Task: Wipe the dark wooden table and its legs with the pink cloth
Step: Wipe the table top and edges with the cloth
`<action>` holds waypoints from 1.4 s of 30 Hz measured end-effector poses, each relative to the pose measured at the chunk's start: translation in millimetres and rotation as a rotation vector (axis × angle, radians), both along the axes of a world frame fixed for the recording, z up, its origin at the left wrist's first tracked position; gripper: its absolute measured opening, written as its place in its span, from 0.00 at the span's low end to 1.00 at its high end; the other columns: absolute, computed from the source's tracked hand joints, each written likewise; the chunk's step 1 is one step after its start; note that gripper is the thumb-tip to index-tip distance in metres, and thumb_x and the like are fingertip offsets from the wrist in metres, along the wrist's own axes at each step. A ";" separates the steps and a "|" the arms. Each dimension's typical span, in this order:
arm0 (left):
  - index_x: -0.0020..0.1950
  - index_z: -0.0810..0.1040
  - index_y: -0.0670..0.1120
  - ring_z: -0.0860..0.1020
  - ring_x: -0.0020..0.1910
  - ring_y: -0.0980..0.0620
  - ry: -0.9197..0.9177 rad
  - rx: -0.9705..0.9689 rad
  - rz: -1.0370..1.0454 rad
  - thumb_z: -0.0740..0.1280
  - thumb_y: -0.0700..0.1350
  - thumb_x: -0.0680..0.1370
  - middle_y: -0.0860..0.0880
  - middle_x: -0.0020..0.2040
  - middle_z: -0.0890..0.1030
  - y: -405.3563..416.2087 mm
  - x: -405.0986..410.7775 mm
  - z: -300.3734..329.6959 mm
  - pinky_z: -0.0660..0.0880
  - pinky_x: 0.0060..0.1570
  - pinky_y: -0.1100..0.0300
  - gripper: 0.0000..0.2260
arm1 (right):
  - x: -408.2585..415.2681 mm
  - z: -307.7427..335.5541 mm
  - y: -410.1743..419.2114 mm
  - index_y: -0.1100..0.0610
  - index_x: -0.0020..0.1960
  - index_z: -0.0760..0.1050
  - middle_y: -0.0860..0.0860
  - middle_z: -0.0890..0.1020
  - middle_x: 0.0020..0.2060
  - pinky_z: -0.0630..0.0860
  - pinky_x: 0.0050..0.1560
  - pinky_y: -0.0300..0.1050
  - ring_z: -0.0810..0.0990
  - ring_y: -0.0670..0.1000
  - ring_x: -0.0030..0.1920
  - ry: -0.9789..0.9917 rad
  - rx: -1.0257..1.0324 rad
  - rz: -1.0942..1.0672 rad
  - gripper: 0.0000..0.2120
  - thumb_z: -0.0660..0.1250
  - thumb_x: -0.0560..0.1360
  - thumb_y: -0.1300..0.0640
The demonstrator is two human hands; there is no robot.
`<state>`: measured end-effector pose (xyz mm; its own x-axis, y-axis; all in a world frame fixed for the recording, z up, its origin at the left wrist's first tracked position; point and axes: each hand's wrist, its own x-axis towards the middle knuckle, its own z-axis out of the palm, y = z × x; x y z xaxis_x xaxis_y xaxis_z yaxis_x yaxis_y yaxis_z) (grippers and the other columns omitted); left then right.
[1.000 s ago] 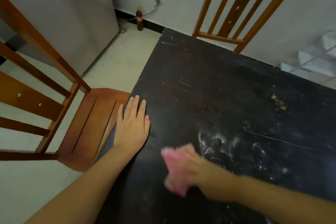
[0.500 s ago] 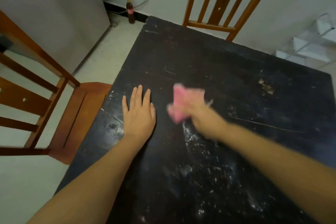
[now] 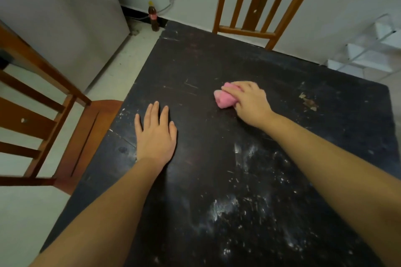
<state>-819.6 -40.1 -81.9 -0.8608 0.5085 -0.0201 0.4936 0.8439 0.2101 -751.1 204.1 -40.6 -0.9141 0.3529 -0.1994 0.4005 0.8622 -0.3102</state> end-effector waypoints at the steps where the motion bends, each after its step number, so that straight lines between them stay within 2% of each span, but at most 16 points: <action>1: 0.74 0.56 0.47 0.49 0.75 0.49 -0.006 0.002 -0.001 0.48 0.50 0.80 0.46 0.76 0.54 -0.5 -0.3 -0.4 0.42 0.71 0.47 0.22 | 1.5 -8.6 -3.5 0.47 0.76 0.55 0.51 0.55 0.77 0.47 0.74 0.58 0.48 0.56 0.76 -0.058 0.105 0.060 0.30 0.59 0.76 0.58; 4: 0.74 0.56 0.47 0.49 0.75 0.49 -0.014 0.023 0.000 0.49 0.50 0.80 0.46 0.76 0.55 -0.5 -1.2 -0.1 0.42 0.71 0.47 0.22 | 9.9 -19.4 -18.5 0.48 0.78 0.45 0.51 0.43 0.78 0.39 0.73 0.63 0.39 0.55 0.77 -0.105 0.105 0.131 0.33 0.55 0.79 0.43; 8: 0.73 0.58 0.46 0.51 0.75 0.48 -0.014 0.028 -0.002 0.51 0.49 0.80 0.44 0.75 0.56 0.7 -0.3 1.5 0.43 0.71 0.46 0.22 | 47.0 -22.2 -43.2 0.51 0.74 0.61 0.55 0.64 0.74 0.58 0.69 0.68 0.63 0.61 0.73 0.077 0.060 0.324 0.26 0.51 0.80 0.42; 12: 0.73 0.59 0.45 0.52 0.75 0.48 -0.015 0.022 0.008 0.52 0.48 0.80 0.44 0.75 0.57 2.3 -0.2 2.6 0.44 0.71 0.45 0.22 | 90.5 -20.0 -75.6 0.49 0.74 0.61 0.50 0.62 0.75 0.46 0.72 0.59 0.57 0.54 0.75 0.018 -0.132 0.499 0.26 0.44 0.80 0.41; 14: 0.73 0.59 0.45 0.51 0.75 0.48 -0.015 0.019 0.011 0.52 0.48 0.80 0.44 0.75 0.57 2.9 0.0 3.4 0.44 0.71 0.46 0.22 | 92.2 -17.4 -78.1 0.50 0.71 0.68 0.54 0.69 0.71 0.56 0.73 0.57 0.66 0.56 0.72 0.092 -0.174 0.569 0.22 0.51 0.80 0.48; 16: 0.73 0.59 0.46 0.51 0.75 0.48 -0.012 0.015 0.006 0.52 0.49 0.80 0.44 0.75 0.57 2.4 0.6 3.5 0.44 0.72 0.46 0.22 | 70.8 -2.8 -63.1 0.53 0.62 0.76 0.55 0.79 0.60 0.71 0.66 0.54 0.77 0.54 0.60 0.163 -0.185 0.480 0.15 0.55 0.81 0.53; 18: 0.73 0.59 0.46 0.51 0.75 0.48 -0.009 0.022 0.005 0.52 0.49 0.80 0.44 0.75 0.57 2.6 0.8 2.9 0.44 0.72 0.46 0.22 | 44.7 6.3 -22.1 0.58 0.56 0.79 0.58 0.81 0.53 0.73 0.59 0.51 0.78 0.55 0.53 0.256 -0.062 0.298 0.13 0.57 0.79 0.59; 22: 0.73 0.58 0.46 0.51 0.75 0.49 0.003 0.012 0.014 0.51 0.50 0.80 0.45 0.75 0.57 2.5 0.1 1.5 0.44 0.72 0.47 0.22 | 33.4 -7.6 60.4 0.57 0.70 0.69 0.58 0.66 0.72 0.57 0.72 0.46 0.65 0.57 0.71 0.233 0.019 -0.052 0.20 0.60 0.79 0.60; 25: 0.73 0.59 0.46 0.52 0.75 0.48 -0.001 0.022 0.012 0.52 0.49 0.80 0.44 0.75 0.58 3.1 0.7 1.5 0.45 0.72 0.46 0.21 | 59.8 -21.4 22.9 0.50 0.71 0.69 0.56 0.59 0.76 0.54 0.75 0.59 0.60 0.58 0.74 0.186 0.016 0.160 0.21 0.60 0.79 0.50; 28: 0.73 0.60 0.45 0.53 0.74 0.47 0.002 0.014 0.013 0.53 0.48 0.80 0.43 0.75 0.58 4.1 1.2 3.2 0.46 0.72 0.45 0.21 | 114.0 -15.6 -51.7 0.53 0.53 0.80 0.56 0.67 0.73 0.56 0.75 0.47 0.64 0.54 0.73 0.269 -0.169 0.436 0.18 0.52 0.83 0.50; 31: 0.73 0.60 0.45 0.53 0.74 0.46 0.011 0.001 0.008 0.53 0.48 0.80 0.43 0.74 0.59 3.7 1.7 4.5 0.46 0.72 0.45 0.21 | 159.2 -15.2 -99.3 0.44 0.67 0.70 0.41 0.55 0.76 0.53 0.76 0.49 0.54 0.45 0.76 0.145 -0.334 0.676 0.21 0.56 0.80 0.62; 33: 0.73 0.59 0.45 0.53 0.74 0.47 0.006 0.000 0.010 0.53 0.48 0.80 0.43 0.75 0.58 3.2 1.8 4.2 0.46 0.72 0.45 0.21 | 139.6 -5.8 -87.2 0.46 0.65 0.72 0.47 0.71 0.70 0.65 0.71 0.47 0.70 0.51 0.69 0.226 -0.215 0.735 0.18 0.56 0.79 0.42; 34: 0.73 0.59 0.45 0.52 0.74 0.47 0.002 0.006 0.011 0.53 0.48 0.80 0.43 0.75 0.58 3.0 1.7 4.1 0.45 0.72 0.45 0.21 | 120.0 1.5 -67.2 0.52 0.57 0.77 0.54 0.79 0.60 0.70 0.67 0.47 0.77 0.55 0.59 0.276 -0.120 0.715 0.27 0.53 0.74 0.34; 36: 0.73 0.60 0.45 0.52 0.74 0.47 0.006 0.024 0.006 0.53 0.48 0.80 0.43 0.75 0.58 3.2 1.8 3.3 0.45 0.72 0.45 0.21 | 80.7 7.6 -6.1 0.66 0.43 0.79 0.63 0.82 0.45 0.69 0.65 0.43 0.78 0.59 0.50 0.366 -0.130 0.389 0.22 0.56 0.80 0.50; 39: 0.73 0.60 0.45 0.51 0.75 0.47 0.010 0.024 0.006 0.53 0.48 0.80 0.44 0.75 0.58 2.7 2.6 1.8 0.45 0.72 0.46 0.21 | 69.1 1.1 79.8 0.66 0.52 0.80 0.66 0.78 0.58 0.63 0.70 0.46 0.75 0.64 0.62 0.339 -0.064 -0.016 0.12 0.58 0.76 0.71; 42: 0.73 0.60 0.45 0.52 0.74 0.47 0.013 0.032 0.008 0.53 0.48 0.80 0.43 0.75 0.58 3.8 1.7 0.8 0.45 0.72 0.45 0.21 | 82.4 -8.9 49.9 0.64 0.47 0.80 0.66 0.77 0.60 0.58 0.72 0.40 0.73 0.65 0.64 0.323 -0.096 0.007 0.13 0.57 0.79 0.69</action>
<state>-817.9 -36.3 -81.1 -0.8649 0.5020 0.0067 0.4898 0.8408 0.2304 -668.7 254.0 -49.4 -0.9379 0.3398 0.0693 0.2622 0.8255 -0.4998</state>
